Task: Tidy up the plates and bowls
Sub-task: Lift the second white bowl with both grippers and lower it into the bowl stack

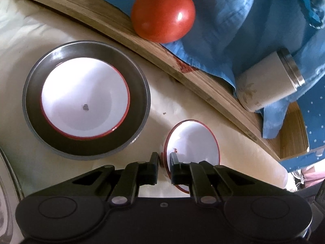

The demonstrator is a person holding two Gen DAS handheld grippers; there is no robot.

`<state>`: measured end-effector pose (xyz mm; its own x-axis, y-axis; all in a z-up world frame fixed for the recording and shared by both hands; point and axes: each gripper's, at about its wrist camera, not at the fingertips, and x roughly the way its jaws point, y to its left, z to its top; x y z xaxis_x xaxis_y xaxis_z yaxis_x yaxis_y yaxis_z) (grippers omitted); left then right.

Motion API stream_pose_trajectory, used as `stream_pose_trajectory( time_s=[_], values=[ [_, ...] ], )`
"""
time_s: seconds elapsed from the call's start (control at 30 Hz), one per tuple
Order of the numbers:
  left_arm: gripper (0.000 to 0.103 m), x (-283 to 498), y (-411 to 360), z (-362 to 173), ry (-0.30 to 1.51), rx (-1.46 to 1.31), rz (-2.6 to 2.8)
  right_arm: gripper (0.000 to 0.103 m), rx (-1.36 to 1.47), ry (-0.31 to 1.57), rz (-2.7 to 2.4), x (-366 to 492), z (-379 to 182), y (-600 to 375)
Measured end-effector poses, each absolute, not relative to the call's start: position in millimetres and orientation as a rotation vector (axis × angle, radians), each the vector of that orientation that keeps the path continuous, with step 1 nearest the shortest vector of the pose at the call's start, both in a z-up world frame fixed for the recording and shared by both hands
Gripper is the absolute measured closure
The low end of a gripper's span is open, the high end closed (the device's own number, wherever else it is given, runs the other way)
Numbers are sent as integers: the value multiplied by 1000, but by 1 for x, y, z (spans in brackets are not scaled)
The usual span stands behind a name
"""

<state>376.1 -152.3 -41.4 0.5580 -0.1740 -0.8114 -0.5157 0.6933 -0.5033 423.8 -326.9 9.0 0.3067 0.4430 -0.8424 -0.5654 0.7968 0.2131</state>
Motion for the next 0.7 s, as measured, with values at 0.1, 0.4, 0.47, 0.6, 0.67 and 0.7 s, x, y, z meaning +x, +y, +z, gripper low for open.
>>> stream_pose_trajectory(
  time_s=[0.1,0.4,0.47,0.6,0.67,0.7],
  values=[
    [92,373,-156,-39,992,-796,212,91,-120,1067,659,419,11,-332],
    [92,366,-168,-29,981,-746,142,91,-86,1025,607,399,24,-349],
    [92,366,-170,-25,973,-731,125,91,-79,1016,594,396,27,-353],
    [92,364,-174,-15,956,-695,87,91,-61,989,565,389,35,-359],
    [92,363,-175,-9,945,-672,69,91,-44,979,552,386,38,-362],
    [92,362,-175,-6,939,-659,62,91,-32,976,547,385,40,-362]
  ],
)
